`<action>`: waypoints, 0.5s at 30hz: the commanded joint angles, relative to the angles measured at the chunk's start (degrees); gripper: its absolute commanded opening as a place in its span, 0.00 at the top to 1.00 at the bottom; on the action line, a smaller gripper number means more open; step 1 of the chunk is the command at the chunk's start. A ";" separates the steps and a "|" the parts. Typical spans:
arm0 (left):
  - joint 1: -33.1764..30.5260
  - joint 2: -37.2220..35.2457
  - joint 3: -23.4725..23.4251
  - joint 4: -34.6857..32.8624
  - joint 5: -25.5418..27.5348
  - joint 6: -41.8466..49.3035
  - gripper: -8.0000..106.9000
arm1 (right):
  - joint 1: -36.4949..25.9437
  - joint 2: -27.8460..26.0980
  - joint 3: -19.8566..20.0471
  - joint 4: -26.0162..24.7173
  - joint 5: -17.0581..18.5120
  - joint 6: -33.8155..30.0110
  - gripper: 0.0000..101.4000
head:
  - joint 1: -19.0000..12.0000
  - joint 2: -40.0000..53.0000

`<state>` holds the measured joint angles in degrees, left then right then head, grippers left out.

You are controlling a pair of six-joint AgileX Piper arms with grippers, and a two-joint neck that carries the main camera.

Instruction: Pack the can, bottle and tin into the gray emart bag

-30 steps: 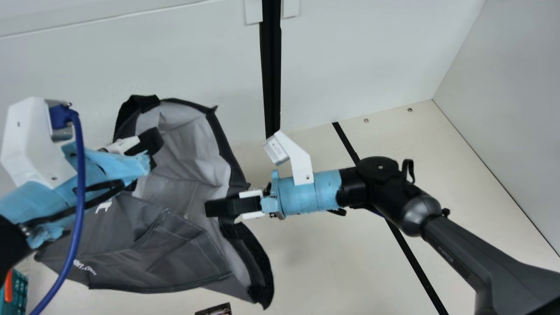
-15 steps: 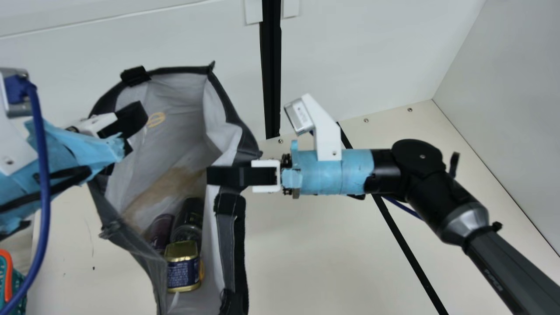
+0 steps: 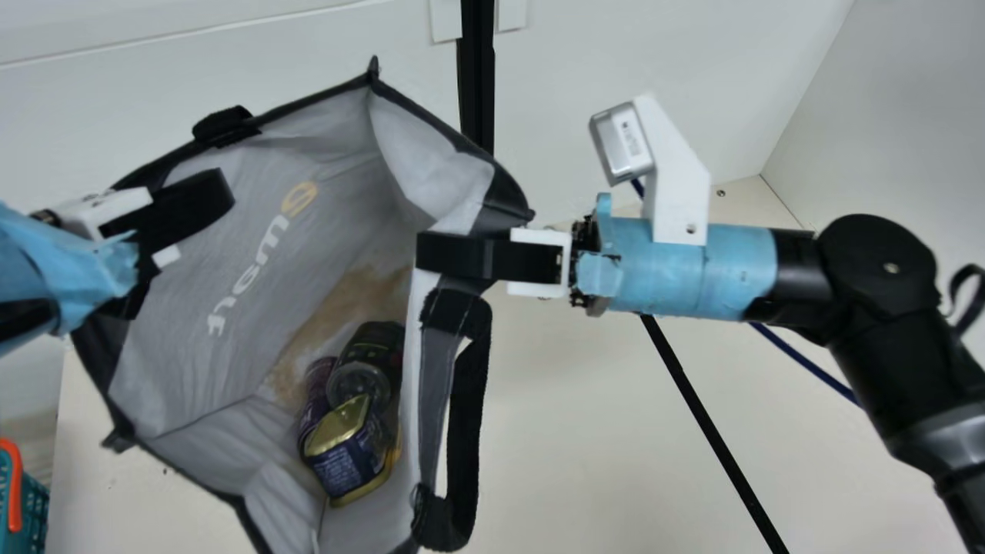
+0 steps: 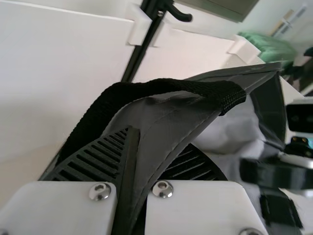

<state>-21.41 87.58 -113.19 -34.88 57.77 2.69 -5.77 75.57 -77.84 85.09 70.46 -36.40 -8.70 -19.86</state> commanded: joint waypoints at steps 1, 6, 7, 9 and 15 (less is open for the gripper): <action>0.03 -0.32 -2.10 -0.29 5.52 -0.81 0.84 | -0.79 -1.84 -0.79 -4.24 -0.56 2.07 1.00 | -1.30 -0.14; -0.55 -1.62 -4.60 -1.16 12.13 -3.20 0.84 | -2.08 -5.81 -2.85 -12.29 -0.56 4.78 1.00 | -1.30 -0.14; -1.36 -2.34 -3.48 -1.07 12.13 -3.48 0.84 | -2.26 -6.64 -3.24 -14.22 -0.56 5.04 1.00 | -1.30 -0.14; -3.24 -3.83 -1.15 -0.65 12.13 -4.02 0.84 | -2.56 -8.22 -3.89 -18.07 -0.56 5.31 1.00 | -1.30 -0.14; -9.26 -8.26 6.20 0.58 12.13 -6.24 0.84 | -2.08 -12.78 -4.99 -29.42 -0.56 6.31 1.00 | -1.30 -0.14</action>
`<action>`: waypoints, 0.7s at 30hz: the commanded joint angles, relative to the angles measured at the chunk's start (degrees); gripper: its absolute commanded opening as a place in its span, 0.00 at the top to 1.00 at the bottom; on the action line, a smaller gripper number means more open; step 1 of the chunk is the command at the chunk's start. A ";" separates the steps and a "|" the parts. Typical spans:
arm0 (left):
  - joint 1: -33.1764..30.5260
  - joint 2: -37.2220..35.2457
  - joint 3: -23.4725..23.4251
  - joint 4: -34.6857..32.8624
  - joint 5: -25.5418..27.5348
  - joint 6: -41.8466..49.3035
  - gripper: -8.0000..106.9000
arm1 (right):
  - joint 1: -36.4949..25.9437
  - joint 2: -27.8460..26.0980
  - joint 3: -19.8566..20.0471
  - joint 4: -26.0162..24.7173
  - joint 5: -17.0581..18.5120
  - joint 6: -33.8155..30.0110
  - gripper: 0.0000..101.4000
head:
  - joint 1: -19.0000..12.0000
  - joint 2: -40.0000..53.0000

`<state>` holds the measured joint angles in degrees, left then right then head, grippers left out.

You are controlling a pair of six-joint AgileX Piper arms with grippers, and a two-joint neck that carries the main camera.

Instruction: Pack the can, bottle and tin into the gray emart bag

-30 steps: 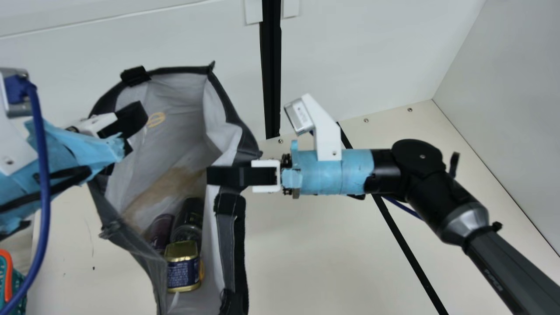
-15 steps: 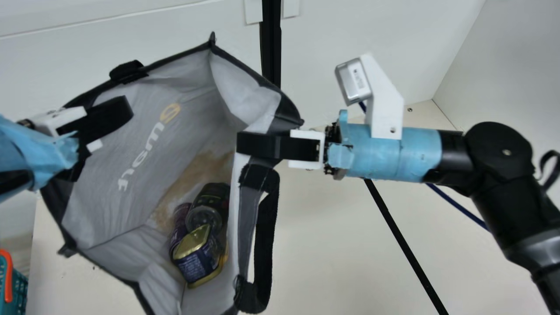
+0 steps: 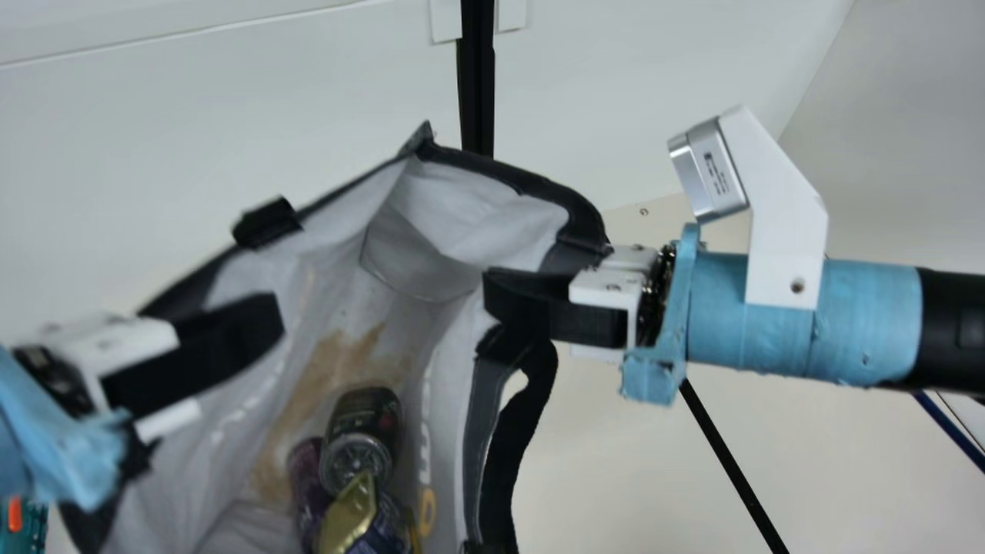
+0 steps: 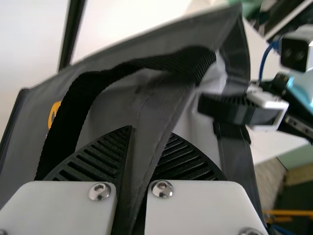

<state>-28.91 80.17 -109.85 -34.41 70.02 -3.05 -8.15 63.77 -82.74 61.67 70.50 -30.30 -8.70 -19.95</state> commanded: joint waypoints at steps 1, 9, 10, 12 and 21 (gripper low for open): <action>-2.67 -1.46 3.87 0.27 -0.12 -0.90 0.84 | 0.62 -1.70 -0.14 -7.70 -0.60 0.55 1.00 | -1.30 -0.05; -8.20 -4.32 10.20 0.78 -0.12 -2.36 0.84 | 6.14 -6.40 0.98 -20.08 -0.60 5.99 1.00 | -1.30 -0.05; -8.45 -4.37 10.90 0.56 -0.12 -2.05 0.84 | 7.04 -6.79 1.49 -21.61 -0.60 6.80 1.00 | -1.30 -0.05; -8.31 -4.34 12.24 -0.35 -0.12 -1.02 0.84 | 8.65 -7.56 2.72 -24.30 -0.60 8.32 1.00 | -1.30 -0.05; -2.81 -2.15 17.78 -4.09 -0.12 8.56 0.84 | 11.04 -8.46 8.42 -28.68 -0.60 9.56 1.00 | -1.30 -0.05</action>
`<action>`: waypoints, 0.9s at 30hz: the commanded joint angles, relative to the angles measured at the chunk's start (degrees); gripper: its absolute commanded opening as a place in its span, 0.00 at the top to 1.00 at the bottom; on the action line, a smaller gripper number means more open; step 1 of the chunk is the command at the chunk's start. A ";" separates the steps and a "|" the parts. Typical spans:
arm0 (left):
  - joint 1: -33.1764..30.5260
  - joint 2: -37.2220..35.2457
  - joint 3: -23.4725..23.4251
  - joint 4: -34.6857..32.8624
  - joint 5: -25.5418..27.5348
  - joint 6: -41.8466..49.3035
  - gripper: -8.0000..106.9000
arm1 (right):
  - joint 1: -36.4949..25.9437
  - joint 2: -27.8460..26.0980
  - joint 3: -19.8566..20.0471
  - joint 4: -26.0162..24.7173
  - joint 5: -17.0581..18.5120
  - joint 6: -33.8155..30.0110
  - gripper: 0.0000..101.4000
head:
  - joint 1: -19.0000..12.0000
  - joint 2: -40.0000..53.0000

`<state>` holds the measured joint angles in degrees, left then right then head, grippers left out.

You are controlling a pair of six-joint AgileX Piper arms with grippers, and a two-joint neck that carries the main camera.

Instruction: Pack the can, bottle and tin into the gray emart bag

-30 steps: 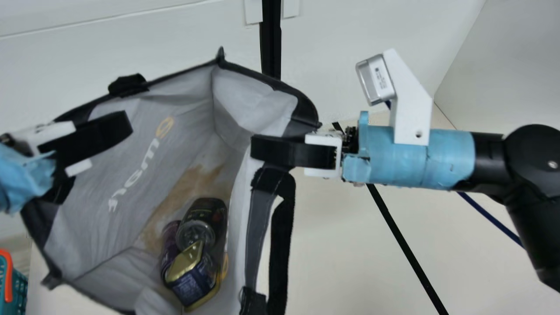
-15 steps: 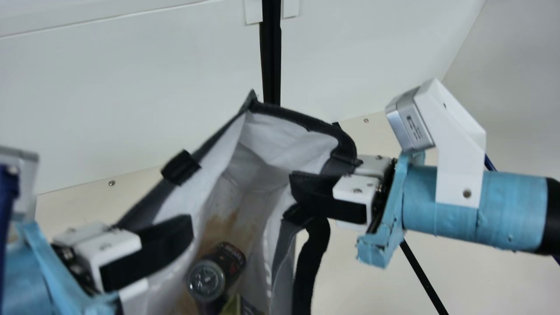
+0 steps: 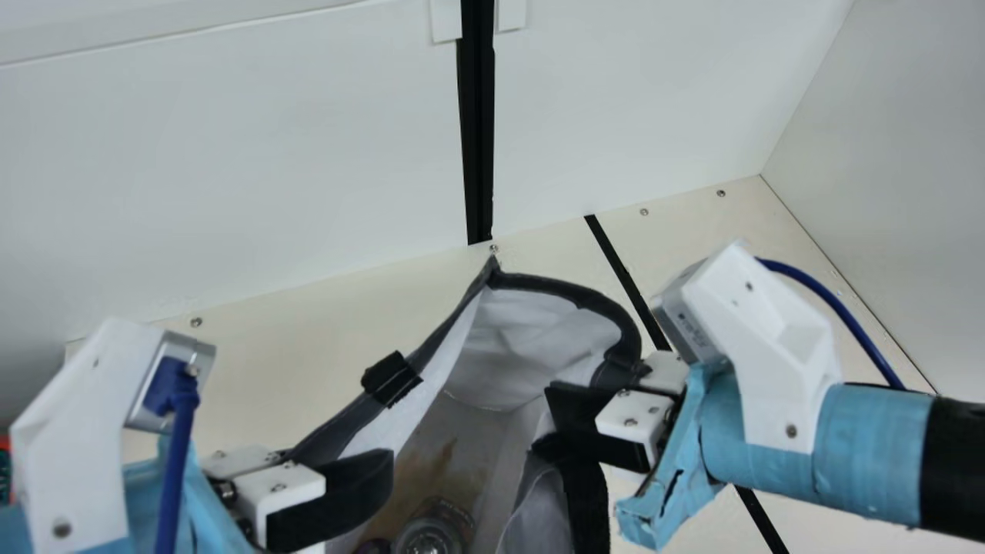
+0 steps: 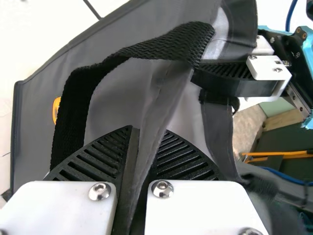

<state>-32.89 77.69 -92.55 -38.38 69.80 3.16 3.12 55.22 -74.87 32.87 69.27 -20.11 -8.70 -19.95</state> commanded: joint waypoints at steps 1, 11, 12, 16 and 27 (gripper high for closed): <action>2.01 0.68 0.82 -0.24 0.10 3.67 0.84 | -0.59 0.29 0.96 0.53 0.63 -1.28 1.00 | -1.30 -0.05; 10.34 5.05 -0.71 -1.44 0.10 13.44 0.84 | -5.77 4.18 2.59 5.64 0.63 -9.54 1.00 | -1.30 -0.05; 10.93 5.50 -1.00 -1.57 0.10 14.06 0.84 | -6.18 4.59 2.67 6.03 0.63 -10.28 1.00 | -1.30 -0.05; 12.52 7.02 -2.18 -2.05 0.05 15.91 0.84 | -7.40 5.88 2.95 7.20 0.63 -12.49 1.00 | -1.30 -0.05; 12.67 8.54 -1.81 -2.99 -2.72 18.36 0.84 | -8.54 7.34 2.83 8.09 0.63 -14.04 1.00 | -1.30 -0.05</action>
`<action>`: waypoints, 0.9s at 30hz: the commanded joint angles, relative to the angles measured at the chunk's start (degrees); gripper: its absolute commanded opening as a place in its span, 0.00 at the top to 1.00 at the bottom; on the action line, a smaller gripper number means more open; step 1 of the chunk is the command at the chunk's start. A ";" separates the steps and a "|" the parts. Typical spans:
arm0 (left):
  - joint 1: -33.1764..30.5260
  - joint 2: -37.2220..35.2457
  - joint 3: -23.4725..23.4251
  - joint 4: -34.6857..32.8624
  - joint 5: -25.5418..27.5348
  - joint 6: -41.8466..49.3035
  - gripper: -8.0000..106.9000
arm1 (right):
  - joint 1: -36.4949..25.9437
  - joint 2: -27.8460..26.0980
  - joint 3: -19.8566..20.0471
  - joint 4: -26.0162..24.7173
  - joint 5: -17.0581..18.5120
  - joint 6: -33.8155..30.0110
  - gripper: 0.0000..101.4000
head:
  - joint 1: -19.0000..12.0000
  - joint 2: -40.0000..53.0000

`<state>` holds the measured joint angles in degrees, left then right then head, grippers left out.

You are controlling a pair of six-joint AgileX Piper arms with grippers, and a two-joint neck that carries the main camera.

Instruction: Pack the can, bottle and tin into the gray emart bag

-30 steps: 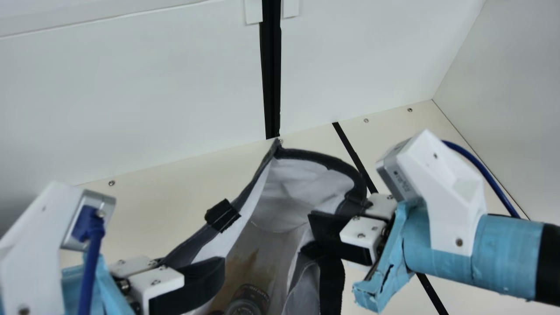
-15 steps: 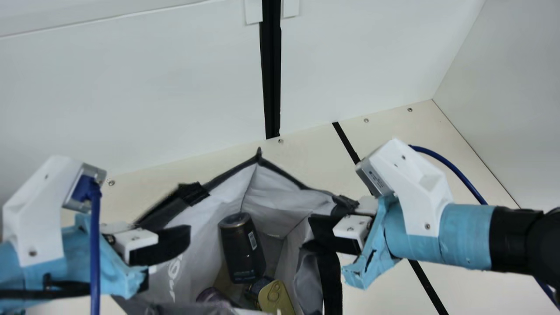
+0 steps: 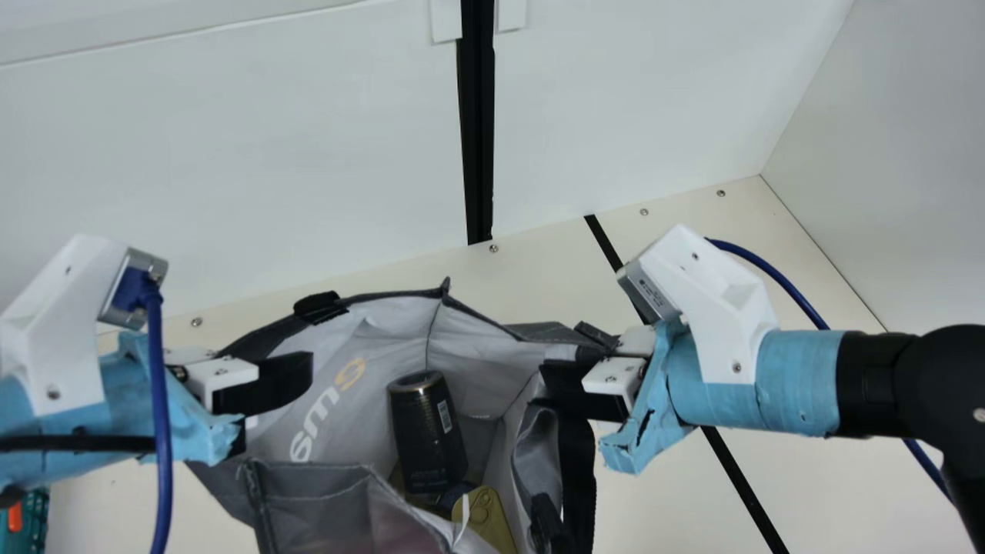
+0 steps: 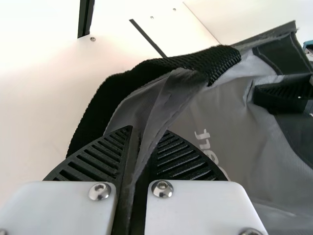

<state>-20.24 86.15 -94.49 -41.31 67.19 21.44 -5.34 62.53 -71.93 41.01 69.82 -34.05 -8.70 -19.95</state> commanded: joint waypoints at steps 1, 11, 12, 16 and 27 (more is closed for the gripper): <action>0.00 0.12 0.20 -0.14 -0.33 0.22 0.84 | -0.06 0.06 -0.16 -0.07 0.08 -0.06 1.00 | -1.30 -0.05; 0.00 0.14 0.60 -0.69 -1.52 0.72 0.84 | 0.00 0.11 -0.24 0.00 0.19 0.00 1.00 | -1.30 -0.05; 0.00 0.14 0.60 -0.69 -1.38 0.72 0.84 | 0.00 0.11 -0.24 0.00 0.19 0.00 1.00 | -1.30 -0.05; 0.00 0.14 0.60 -0.69 -1.40 0.72 0.84 | 0.00 0.11 -0.24 0.00 0.19 0.00 1.00 | -1.30 -0.05; 0.00 0.14 0.60 -0.69 -1.40 0.72 0.61 | 0.00 0.11 -0.24 0.00 0.19 0.00 1.00 | -1.30 -0.05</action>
<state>-20.24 86.29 -93.89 -42.00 65.79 22.16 -5.34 62.64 -72.17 41.01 70.01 -34.05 -8.70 -19.95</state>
